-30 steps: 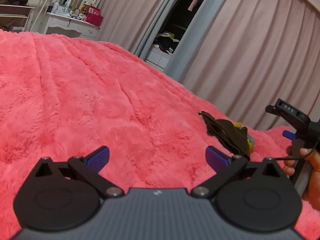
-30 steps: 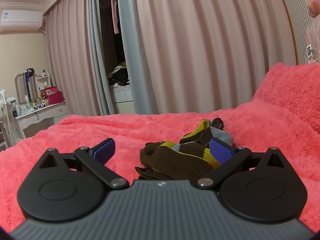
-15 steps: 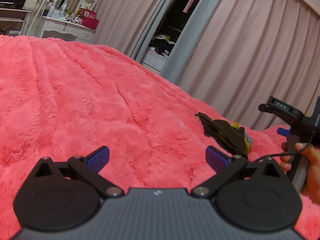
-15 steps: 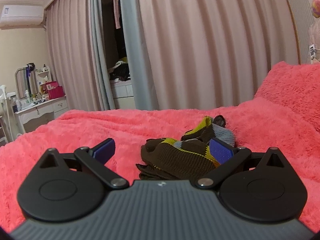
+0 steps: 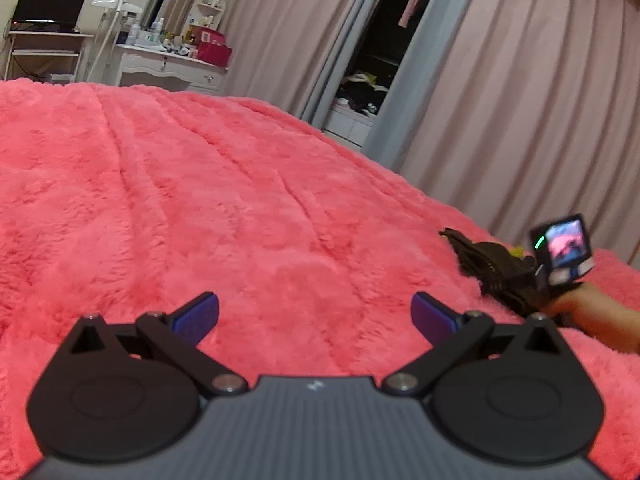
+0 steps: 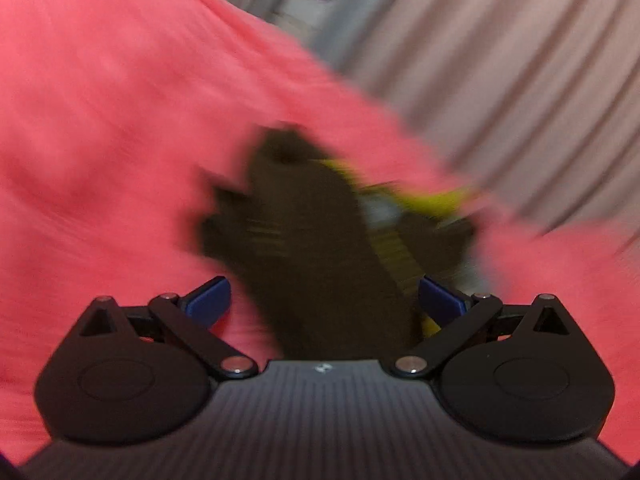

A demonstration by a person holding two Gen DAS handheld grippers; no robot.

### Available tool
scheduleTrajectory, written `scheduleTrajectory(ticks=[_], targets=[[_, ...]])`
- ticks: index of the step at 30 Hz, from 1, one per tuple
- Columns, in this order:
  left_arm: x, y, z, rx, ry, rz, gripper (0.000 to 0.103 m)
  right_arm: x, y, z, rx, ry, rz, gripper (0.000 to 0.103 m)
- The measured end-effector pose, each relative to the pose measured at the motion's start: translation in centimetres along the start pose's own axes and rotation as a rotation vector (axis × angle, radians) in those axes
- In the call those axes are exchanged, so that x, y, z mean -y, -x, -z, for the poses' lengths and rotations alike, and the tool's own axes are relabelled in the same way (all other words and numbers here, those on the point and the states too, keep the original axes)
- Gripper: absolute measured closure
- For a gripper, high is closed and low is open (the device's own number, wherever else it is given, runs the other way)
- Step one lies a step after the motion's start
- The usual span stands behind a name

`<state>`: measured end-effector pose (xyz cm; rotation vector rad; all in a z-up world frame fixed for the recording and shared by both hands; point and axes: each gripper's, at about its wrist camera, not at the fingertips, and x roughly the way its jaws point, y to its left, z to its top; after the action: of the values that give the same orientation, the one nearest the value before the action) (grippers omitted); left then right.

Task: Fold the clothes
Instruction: 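Grasp the striped scarf with the right gripper and lift it up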

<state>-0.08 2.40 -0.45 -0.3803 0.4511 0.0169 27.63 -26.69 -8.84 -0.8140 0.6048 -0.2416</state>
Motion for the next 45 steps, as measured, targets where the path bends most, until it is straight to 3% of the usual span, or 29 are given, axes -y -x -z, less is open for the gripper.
scheduleTrajectory(ticks=[2,8,11,15,18,25,32,33,35,36,38,40,41,42,45], targets=[[-0.4,-0.1,-0.1,-0.003,0.013,-0.007,0.0,-0.7,-1.4,0.8,-0.004,0.048,-0.026,0.0],[-1.3,-0.5,-0.1,-0.021,0.024,-0.051,0.0,3.2,-3.5,1.3,-0.08,-0.252,-0.098,0.002],[-1.5,-0.6,-0.1,-0.041,0.026,-0.059,0.0,4.0,-3.8,1.4,-0.116,-0.323,-0.183,0.049],[-1.9,-1.4,0.2,-0.117,0.014,-0.086,0.0,6.6,-3.8,0.6,-0.175,-0.553,-0.325,0.068],[-2.5,-1.6,0.1,-0.138,0.04,-0.116,0.0,9.0,-3.2,0.3,-0.113,-0.701,-0.488,0.072],[-4.0,-0.3,-1.2,-0.083,0.104,-0.189,0.0,8.6,7.6,-5.5,0.11,-0.711,-0.941,0.073],[-6.9,3.1,-4.3,0.001,0.167,-0.233,0.0,4.1,21.0,-12.6,0.365,-0.691,-1.547,0.072],[-7.4,3.8,-4.8,0.02,0.185,-0.247,0.0,3.1,22.6,-13.1,0.382,-0.694,-1.575,0.067],[-8.5,5.2,-5.8,0.057,0.221,-0.276,0.0,0.7,23.4,-13.9,0.375,-0.674,-1.54,0.058],[-9.0,5.7,-6.1,0.068,0.228,-0.3,0.0,-0.8,23.0,-13.7,0.326,-0.659,-1.543,0.05],[-9.9,6.2,-6.1,0.074,0.223,-0.358,0.0,-3.8,22.0,-13.2,0.212,-0.627,-1.556,0.049],[-10.6,6.3,-6.0,0.053,0.224,-0.39,0.0,-5.6,19.6,-11.5,0.093,-0.695,-1.628,0.049],[-10.9,6.1,-5.9,0.037,0.233,-0.404,0.0,-6.0,18.6,-10.6,0.075,-0.728,-1.641,0.048],[-10.9,6.0,-5.8,0.033,0.236,-0.415,0.0,-6.1,18.0,-10.0,0.073,-0.749,-1.638,0.037],[-10.7,5.7,-5.8,0.033,0.234,-0.445,0.0,-5.1,17.2,-8.9,0.148,-0.775,-1.577,0.021]])
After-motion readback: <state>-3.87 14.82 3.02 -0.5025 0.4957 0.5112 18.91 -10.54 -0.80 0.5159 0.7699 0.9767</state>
